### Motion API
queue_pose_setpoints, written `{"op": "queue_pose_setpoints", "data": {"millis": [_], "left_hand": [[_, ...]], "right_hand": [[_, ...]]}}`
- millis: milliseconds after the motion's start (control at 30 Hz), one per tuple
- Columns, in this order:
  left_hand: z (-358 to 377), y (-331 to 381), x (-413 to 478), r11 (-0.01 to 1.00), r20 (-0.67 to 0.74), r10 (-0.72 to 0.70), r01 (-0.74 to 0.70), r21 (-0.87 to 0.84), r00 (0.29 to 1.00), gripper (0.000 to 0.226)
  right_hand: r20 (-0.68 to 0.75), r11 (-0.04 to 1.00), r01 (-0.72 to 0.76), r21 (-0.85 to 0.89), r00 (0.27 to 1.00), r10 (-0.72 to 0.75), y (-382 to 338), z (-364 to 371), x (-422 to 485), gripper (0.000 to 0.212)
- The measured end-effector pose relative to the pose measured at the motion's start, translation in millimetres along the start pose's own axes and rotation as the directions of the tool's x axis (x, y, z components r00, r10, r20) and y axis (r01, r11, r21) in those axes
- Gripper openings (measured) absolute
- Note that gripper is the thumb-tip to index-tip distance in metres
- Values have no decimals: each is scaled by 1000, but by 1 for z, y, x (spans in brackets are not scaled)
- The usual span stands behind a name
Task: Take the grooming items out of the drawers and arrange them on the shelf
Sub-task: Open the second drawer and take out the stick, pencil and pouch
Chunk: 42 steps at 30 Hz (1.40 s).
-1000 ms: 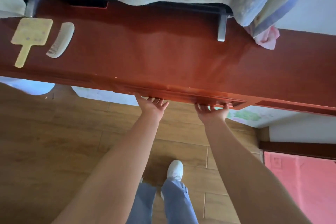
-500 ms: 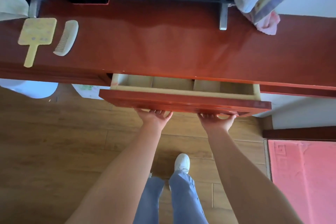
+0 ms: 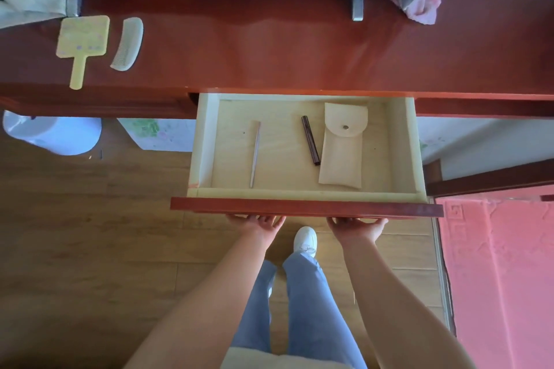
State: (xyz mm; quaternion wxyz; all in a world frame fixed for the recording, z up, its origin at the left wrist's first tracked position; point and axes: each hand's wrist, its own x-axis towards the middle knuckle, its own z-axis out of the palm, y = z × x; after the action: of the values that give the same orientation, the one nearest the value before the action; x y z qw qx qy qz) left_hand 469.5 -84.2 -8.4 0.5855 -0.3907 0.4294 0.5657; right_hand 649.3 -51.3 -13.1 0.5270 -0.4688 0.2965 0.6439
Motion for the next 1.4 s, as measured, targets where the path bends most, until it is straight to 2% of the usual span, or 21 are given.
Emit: {"op": "queue_pose_setpoints", "data": {"millis": [200, 300, 367, 433, 500, 567, 633, 700, 767, 800, 833, 900, 967, 1033, 1100, 1200, 1300, 1367, 1400], "left_hand": [[-26, -2, -8, 999, 0, -25, 25, 26, 1000, 82], [-26, 0, -7, 990, -72, 11, -1, 139, 997, 59], [-25, 2, -12, 959, -124, 20, 16, 283, 992, 46], [-25, 3, -24, 897, -143, -10, 72, 436, 990, 45], [-25, 1, -42, 726, -177, -31, 144, 673, 984, 36], [-22, -2, -70, 427, -168, -48, 172, 888, 985, 28], [-17, -1, -98, 124, -111, -102, 124, 985, 989, 28], [1, 2, -122, -81, -12, -176, -2, 997, 984, 28], [26, 7, -136, -171, 82, -179, -113, 979, 981, 25], [37, 10, -136, -209, 176, -142, -203, 957, 974, 25], [46, 14, -132, -253, 316, -100, -331, 909, 944, 25], [60, 24, -116, -375, 561, 18, -515, 771, 827, 27], [70, 35, -88, -516, 677, 132, -533, 670, 724, 29], [77, 41, -55, -646, 706, 199, -450, 616, 680, 28], [80, 45, -28, -726, 681, 266, -323, 607, 683, 26], [78, 46, -5, -768, 626, 345, -173, 617, 699, 28], [77, 47, 9, -738, 599, 423, -125, 663, 680, 45], [78, 47, 14, -687, 588, 463, -150, 711, 664, 54], [78, 46, 14, -672, 585, 479, -156, 724, 655, 51]], "right_hand": [[-9, 1000, 8, -14, 1000, -9, 0, -17, -15, 69], [-34, 998, 17, -64, 999, -19, -3, -17, -14, 70], [-82, 987, 29, -159, 996, -43, -3, -20, -15, 67], [-134, 927, 27, -375, 987, -83, -4, -27, -19, 50], [-147, 747, -1, -665, 981, -130, -6, -34, -32, 29], [-81, 472, 4, -881, 984, -160, -10, -39, -53, 21], [14, 211, 47, -976, 988, -152, -16, -38, -78, 19], [117, 5, 118, -993, 987, -114, -22, -29, -100, 16], [229, -109, 220, -969, 970, -80, -23, -9, -121, 14], [294, -144, 281, -949, 953, -73, -21, 4, -129, 14], [361, -172, 345, -923, 930, -73, -17, 18, -134, 15], [475, -222, 447, -866, 876, -87, -6, 50, -134, 15], [540, -278, 500, -820, 837, -87, 11, 79, -119, 13], [570, -402, 501, -767, 819, -68, 28, 100, -91, 15], [572, -531, 460, -712, 818, -58, 43, 114, -61, 20], [552, -678, 370, -635, 831, -64, 62, 122, -26, 23], [527, -784, 266, -561, 845, -91, 77, 123, -6, 27], [535, -813, 233, -534, 838, -111, 83, 120, 3, 24], [538, -812, 230, -537, 834, -119, 85, 120, 6, 22]]}}
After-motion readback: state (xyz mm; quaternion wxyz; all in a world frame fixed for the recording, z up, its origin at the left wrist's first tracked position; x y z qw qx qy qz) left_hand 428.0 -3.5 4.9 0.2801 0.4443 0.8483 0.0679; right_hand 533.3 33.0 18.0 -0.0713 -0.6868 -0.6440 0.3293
